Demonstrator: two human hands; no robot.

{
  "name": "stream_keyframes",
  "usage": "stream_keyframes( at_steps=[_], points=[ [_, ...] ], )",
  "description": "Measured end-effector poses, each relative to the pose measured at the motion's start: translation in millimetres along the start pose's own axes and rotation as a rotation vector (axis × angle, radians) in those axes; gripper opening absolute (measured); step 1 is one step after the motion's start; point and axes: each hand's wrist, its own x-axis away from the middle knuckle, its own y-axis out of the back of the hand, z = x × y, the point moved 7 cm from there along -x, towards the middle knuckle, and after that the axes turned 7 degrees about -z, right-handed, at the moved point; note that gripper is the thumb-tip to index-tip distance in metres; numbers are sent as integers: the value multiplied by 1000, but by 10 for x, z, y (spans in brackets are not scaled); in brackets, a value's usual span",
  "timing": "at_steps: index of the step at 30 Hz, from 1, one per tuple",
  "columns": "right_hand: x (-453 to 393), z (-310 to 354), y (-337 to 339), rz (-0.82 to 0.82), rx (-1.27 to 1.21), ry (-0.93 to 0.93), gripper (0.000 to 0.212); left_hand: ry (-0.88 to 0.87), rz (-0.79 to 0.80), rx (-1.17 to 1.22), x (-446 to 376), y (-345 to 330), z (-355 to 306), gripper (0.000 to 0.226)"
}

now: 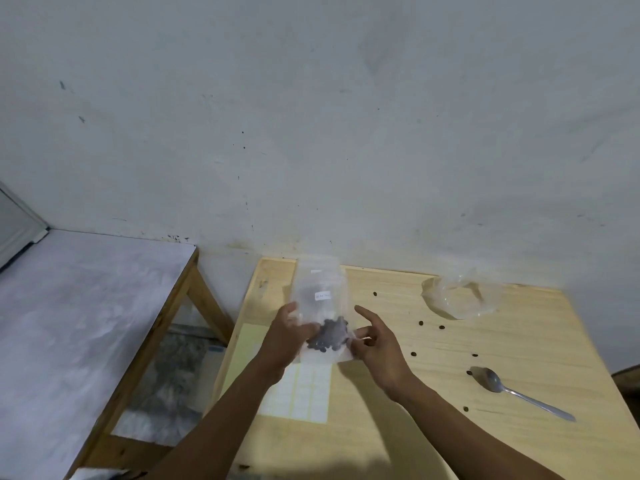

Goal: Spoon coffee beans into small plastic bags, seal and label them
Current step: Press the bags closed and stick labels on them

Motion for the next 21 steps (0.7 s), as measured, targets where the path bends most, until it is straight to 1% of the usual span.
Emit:
stream_keyframes(
  at_steps=[2,3,5,7,9,11,14,16,17,19,21],
  points=[
    [-72,-26,-21,-49,-2,-35,56,23,96,-106,-22,-24,111,74],
    [-106,-32,-44,-58,5,-57,54,22,110,-149,-55,-19,161,79],
    [-181,-42,-120,-55,23,-94,55,-5,98,-224,-155,8,215,89],
    [-267,-60,-225,-46,49,-127,58,-54,45,-300,-290,51,214,90],
    [-363,-60,-335,-29,107,-150,61,-106,-13,-405,-453,93,173,88],
    [-476,-48,-414,-21,144,-156,58,-161,-60,-521,-595,105,120,82],
    [-596,40,-478,-9,152,-165,52,-222,-146,-569,-753,118,8,63],
    [-658,59,-520,5,143,-196,54,-243,-200,-603,-838,119,-54,60],
    [-681,47,-544,10,149,-209,58,-235,-210,-623,-876,115,-64,61],
    [-705,23,-571,13,161,-237,67,-233,-204,-643,-943,92,-67,56],
    [-701,49,-577,24,146,-246,68,-229,-191,-666,-986,69,-53,53]
  ],
)
